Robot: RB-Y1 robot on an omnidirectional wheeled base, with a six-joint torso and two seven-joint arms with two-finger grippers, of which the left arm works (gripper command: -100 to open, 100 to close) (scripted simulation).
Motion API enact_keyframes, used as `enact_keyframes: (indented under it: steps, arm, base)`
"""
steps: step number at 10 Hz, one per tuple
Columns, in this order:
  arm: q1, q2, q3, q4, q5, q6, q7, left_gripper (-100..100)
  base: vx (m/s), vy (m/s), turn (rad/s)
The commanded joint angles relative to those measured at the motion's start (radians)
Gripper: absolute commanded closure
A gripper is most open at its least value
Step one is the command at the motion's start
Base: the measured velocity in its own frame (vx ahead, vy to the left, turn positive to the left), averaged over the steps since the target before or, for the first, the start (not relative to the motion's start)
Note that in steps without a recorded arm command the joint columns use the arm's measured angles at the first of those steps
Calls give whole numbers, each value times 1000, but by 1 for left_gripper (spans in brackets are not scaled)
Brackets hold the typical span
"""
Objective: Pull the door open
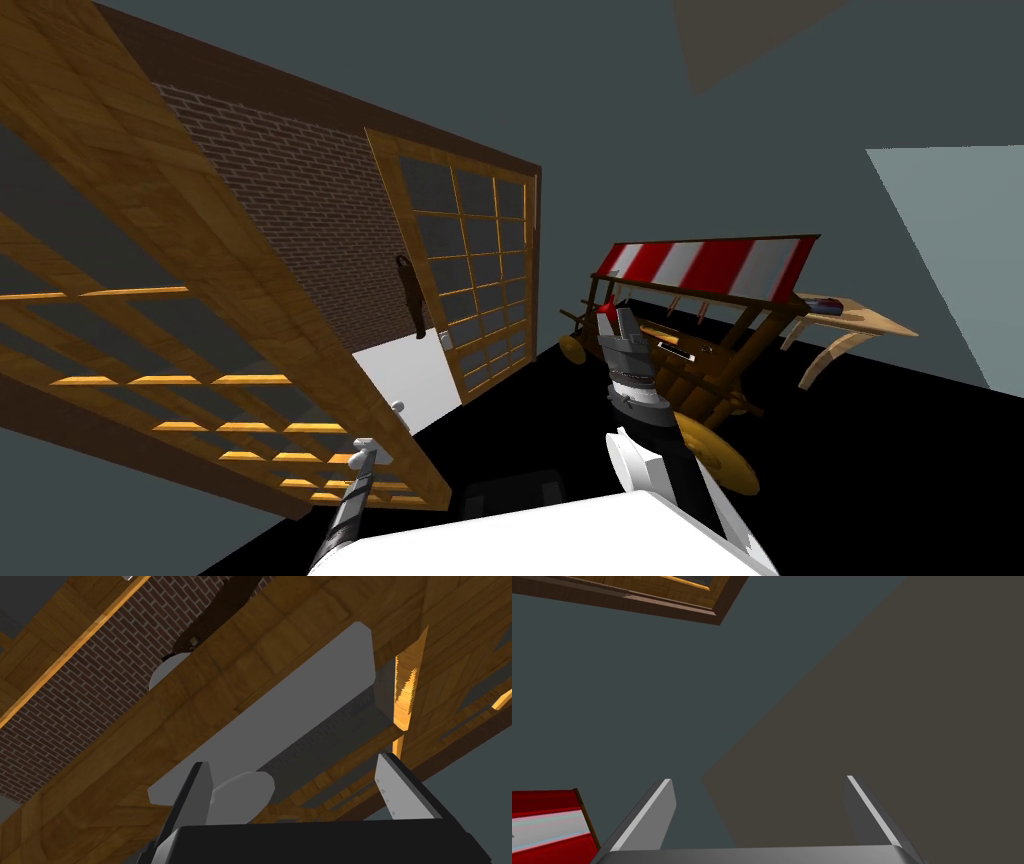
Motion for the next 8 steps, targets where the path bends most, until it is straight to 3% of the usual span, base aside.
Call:
enact_keyframes:
  steps: [1,8]
  arm:
    - [0,9,15,5,10,6,39,100]
    - [-16,12,15,12,8,4,168,100]
  base:
    - [-41,22,-51]
    - [-44,28,-62]
